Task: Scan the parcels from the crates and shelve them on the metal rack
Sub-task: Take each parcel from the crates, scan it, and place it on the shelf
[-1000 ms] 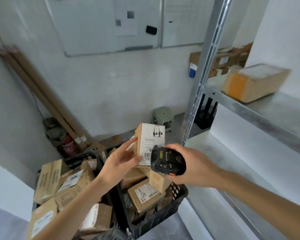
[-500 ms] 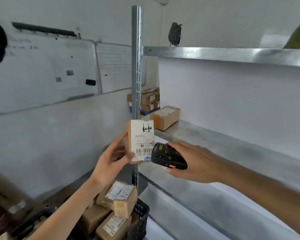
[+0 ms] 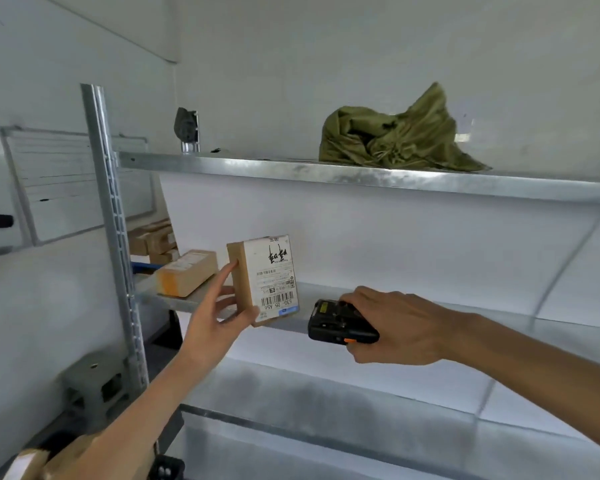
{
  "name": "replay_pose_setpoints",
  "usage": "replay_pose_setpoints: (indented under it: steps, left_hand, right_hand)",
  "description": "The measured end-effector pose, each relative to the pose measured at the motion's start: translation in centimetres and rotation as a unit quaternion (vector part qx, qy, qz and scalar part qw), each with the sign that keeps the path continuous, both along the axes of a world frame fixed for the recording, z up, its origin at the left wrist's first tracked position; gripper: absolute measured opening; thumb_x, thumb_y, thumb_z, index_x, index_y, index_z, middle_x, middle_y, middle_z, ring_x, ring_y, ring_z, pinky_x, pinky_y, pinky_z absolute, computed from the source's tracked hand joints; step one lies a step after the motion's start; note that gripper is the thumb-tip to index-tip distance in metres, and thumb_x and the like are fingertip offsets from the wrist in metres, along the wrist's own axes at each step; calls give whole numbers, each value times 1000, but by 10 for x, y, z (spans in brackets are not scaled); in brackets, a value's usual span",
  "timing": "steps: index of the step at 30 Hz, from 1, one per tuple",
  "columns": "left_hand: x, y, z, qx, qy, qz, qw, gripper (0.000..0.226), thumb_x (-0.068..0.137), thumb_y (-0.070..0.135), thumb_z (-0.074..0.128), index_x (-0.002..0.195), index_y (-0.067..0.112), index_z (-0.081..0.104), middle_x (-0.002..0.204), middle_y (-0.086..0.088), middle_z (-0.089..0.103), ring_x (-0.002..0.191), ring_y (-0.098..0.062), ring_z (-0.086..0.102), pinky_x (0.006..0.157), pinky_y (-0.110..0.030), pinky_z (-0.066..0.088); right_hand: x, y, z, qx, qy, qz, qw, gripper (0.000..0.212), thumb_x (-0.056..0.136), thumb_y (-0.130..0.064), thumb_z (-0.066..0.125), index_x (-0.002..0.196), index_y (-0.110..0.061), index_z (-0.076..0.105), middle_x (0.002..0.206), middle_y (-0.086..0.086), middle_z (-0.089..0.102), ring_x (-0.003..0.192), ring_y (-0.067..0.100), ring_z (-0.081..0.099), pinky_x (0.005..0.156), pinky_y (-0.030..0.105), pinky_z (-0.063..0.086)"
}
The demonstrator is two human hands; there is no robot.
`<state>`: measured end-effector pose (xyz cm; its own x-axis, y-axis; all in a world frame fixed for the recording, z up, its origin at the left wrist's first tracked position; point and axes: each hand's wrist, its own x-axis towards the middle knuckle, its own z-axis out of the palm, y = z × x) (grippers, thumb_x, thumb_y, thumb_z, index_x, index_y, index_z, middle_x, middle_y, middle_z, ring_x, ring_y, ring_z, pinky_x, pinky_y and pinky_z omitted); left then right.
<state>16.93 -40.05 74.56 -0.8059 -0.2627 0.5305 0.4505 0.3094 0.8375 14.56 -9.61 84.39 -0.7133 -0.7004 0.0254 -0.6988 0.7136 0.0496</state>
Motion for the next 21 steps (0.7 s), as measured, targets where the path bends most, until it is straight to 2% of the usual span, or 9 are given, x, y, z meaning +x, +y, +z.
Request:
replay_pose_setpoints:
  steps: [3, 9, 12, 16, 21]
  left_hand:
    - [-12, 42, 6, 7, 2, -33, 999, 85, 83, 1, 79, 141, 49, 42, 122, 1, 64, 111, -8, 64, 82, -22, 58]
    - [-23, 124, 20, 21, 19, -69, 997, 84, 81, -5, 79, 146, 34, 44, 125, -5, 60, 111, -8, 62, 79, -15, 55]
    - [-25, 153, 25, 32, 26, -83, 996, 83, 81, -2, 79, 147, 35, 44, 127, -3, 58, 115, -12, 61, 80, -16, 57]
    - [-27, 181, 28, 32, 29, -89, 995, 82, 82, -2, 79, 146, 35, 44, 131, -4, 57, 119, -17, 60, 80, -16, 58]
    - [-28, 201, 30, 38, 45, -92, 994, 82, 81, -2, 80, 144, 38, 45, 132, -4, 56, 117, -10, 59, 81, -15, 57]
  right_hand:
    - [9, 42, 12, 11, 3, -35, 999, 51, 93, -64, 53, 131, -31, 44, 111, -14, 47, 90, 15, 56, 75, 30, 42]
    - [24, 116, 25, 44, 4, -86, 995, 51, 94, -68, 49, 128, -30, 44, 111, -13, 46, 90, 17, 56, 80, 33, 45]
    - [30, 146, 29, 52, 5, -106, 993, 54, 94, -70, 47, 129, -29, 45, 113, -12, 46, 91, 18, 58, 84, 37, 49]
    - [36, 175, 32, 56, 20, -114, 992, 57, 95, -70, 47, 132, -27, 43, 116, -10, 46, 93, 20, 58, 81, 35, 46]
    - [43, 194, 33, 39, 52, -114, 991, 58, 94, -68, 51, 134, -27, 41, 111, -13, 43, 88, 17, 54, 72, 31, 37]
